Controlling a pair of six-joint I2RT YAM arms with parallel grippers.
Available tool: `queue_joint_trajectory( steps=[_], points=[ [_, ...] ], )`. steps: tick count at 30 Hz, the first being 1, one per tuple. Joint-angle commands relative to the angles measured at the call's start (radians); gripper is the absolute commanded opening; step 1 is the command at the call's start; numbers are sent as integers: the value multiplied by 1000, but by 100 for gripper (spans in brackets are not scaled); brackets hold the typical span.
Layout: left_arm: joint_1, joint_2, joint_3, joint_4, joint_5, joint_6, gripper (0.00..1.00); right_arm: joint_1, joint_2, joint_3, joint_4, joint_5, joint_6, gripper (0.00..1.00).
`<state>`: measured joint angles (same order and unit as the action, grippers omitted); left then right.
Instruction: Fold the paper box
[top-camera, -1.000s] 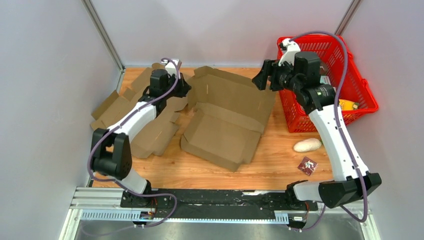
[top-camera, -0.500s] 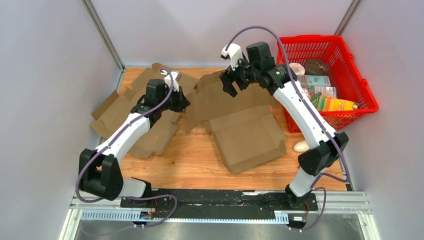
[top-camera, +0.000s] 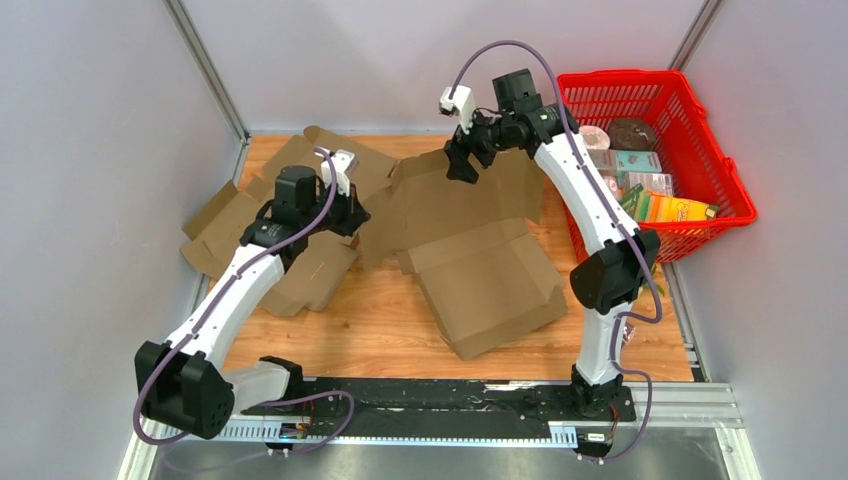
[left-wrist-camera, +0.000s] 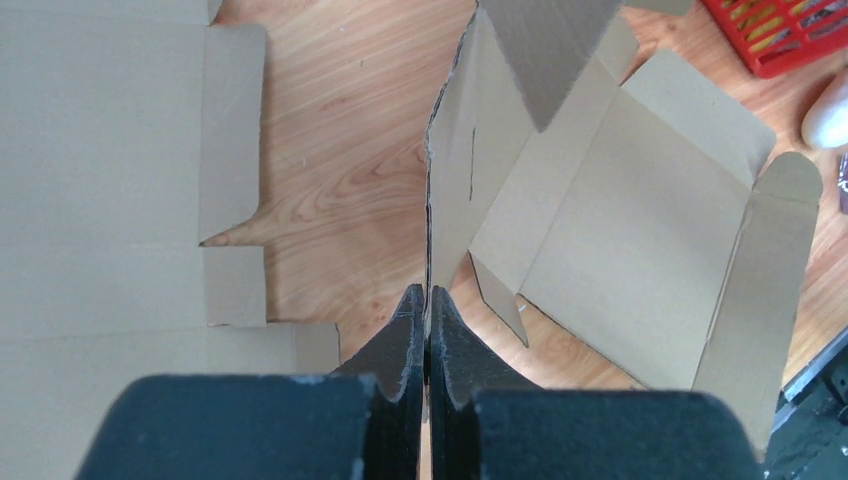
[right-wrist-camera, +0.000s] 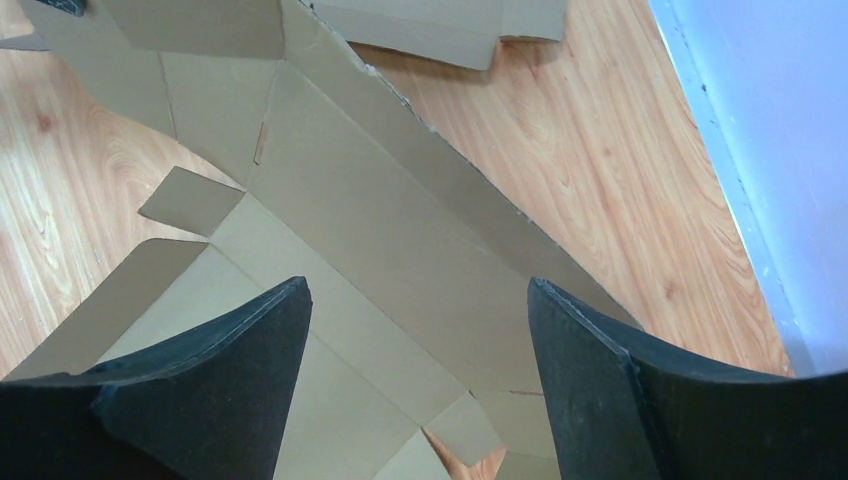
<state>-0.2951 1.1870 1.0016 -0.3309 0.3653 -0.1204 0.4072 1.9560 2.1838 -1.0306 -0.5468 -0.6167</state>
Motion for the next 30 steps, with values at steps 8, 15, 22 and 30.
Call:
queue_joint_trajectory(
  steps=[8,15,22,30],
  points=[
    [-4,-73,28,-118,24,163,0,10,78,94,7,-150,-97,80],
    [-6,-86,23,-122,43,200,0,33,84,56,52,-173,-101,79],
    [-7,-112,19,-129,41,232,0,47,60,-21,190,-83,-69,81],
    [-4,-102,29,-151,-11,249,0,48,46,-74,90,-128,-92,47]
  ],
)
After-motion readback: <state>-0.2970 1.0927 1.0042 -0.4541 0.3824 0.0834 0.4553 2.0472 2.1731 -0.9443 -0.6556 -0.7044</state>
